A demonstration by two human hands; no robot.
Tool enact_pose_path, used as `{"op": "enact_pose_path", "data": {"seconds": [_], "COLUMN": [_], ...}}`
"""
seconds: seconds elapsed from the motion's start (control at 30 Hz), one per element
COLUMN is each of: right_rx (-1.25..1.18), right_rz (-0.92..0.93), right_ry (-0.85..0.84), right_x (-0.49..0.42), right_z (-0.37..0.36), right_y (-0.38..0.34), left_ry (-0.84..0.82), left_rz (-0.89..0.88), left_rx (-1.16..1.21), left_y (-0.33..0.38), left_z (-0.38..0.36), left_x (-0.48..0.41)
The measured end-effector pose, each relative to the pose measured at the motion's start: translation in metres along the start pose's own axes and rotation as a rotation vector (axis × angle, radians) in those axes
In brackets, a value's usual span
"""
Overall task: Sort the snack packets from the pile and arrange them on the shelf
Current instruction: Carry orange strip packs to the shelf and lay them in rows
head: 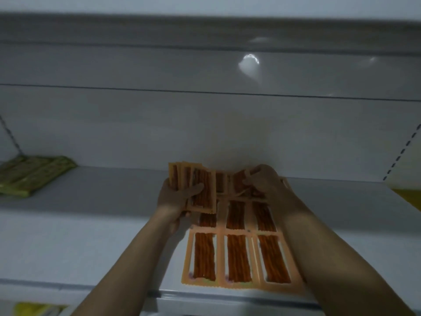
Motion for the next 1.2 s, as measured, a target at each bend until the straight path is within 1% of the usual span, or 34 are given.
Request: {"op": "enact_pose_path", "data": {"seconds": [0.07, 0.13, 0.2, 0.3, 0.33, 0.4, 0.43, 0.53, 0.57, 0.67, 0.73, 0.8, 0.87, 0.93, 1.0, 1.13, 1.2], "right_rx": [0.100, 0.242, 0.345, 0.484, 0.474, 0.313, 0.213, -0.012, -0.058, -0.179, -0.322, -0.359, -0.307, -0.158, -0.007, 0.051, 0.164], "right_rz": [0.020, 0.033, 0.015, 0.020, 0.033, 0.081, 0.119, 0.190, 0.203, 0.200, 0.176, 0.172, 0.156, 0.096, 0.033, -0.031, -0.038], "right_ry": [0.008, -0.019, -0.023, 0.038, 0.075, 0.121, 0.099, -0.112, -0.148, -0.094, -0.041, 0.035, 0.179, 0.279, 0.263, 0.164, 0.129], "right_x": [-0.003, -0.004, -0.004, 0.003, 0.009, 0.019, 0.026, 0.046, 0.047, 0.045, 0.042, 0.037, 0.025, 0.014, 0.006, 0.000, -0.005], "right_z": [-0.002, -0.005, -0.007, -0.006, -0.004, -0.002, -0.003, -0.013, -0.015, -0.007, 0.004, 0.017, 0.033, 0.048, 0.054, 0.044, 0.038], "right_y": [0.002, 0.004, 0.007, 0.001, -0.006, -0.021, -0.031, -0.053, -0.054, -0.057, -0.059, -0.057, -0.044, -0.027, -0.008, 0.014, 0.019], "left_ry": [-0.035, -0.079, -0.130, -0.217, -0.223, -0.217, -0.216, -0.245, -0.267, -0.391, -0.473, -0.463, -0.378, -0.325, -0.308, -0.313, -0.321], "left_rz": [0.007, 0.019, 0.036, 0.075, 0.085, 0.104, 0.102, 0.071, 0.069, 0.112, 0.151, 0.156, 0.158, 0.176, 0.184, 0.142, 0.134], "left_rx": [0.028, 0.085, 0.168, 0.271, 0.295, 0.338, 0.345, 0.267, 0.260, 0.292, 0.311, 0.337, 0.343, 0.341, 0.342, 0.311, 0.295], "left_y": [-0.002, -0.003, -0.004, -0.007, -0.008, -0.007, -0.007, -0.002, -0.001, 0.004, 0.006, 0.007, 0.008, 0.004, -0.001, -0.009, -0.012], "left_z": [-0.003, -0.006, -0.008, -0.012, -0.013, -0.016, -0.017, -0.025, -0.028, -0.038, -0.044, -0.047, -0.047, -0.046, -0.044, -0.039, -0.038], "left_x": [-0.004, -0.005, -0.006, -0.010, -0.011, -0.015, -0.017, -0.020, -0.021, -0.025, -0.028, -0.034, -0.039, -0.042, -0.044, -0.046, -0.046]}}
Point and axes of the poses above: each hand's wrist, its own x-axis away from the middle knuckle, its own z-axis out of the back of the hand, y = z × x, the point moved 3 cm from there along -x, towards the middle knuckle, and after that the axes turned 5 degrees about z, right-handed, at the moved point
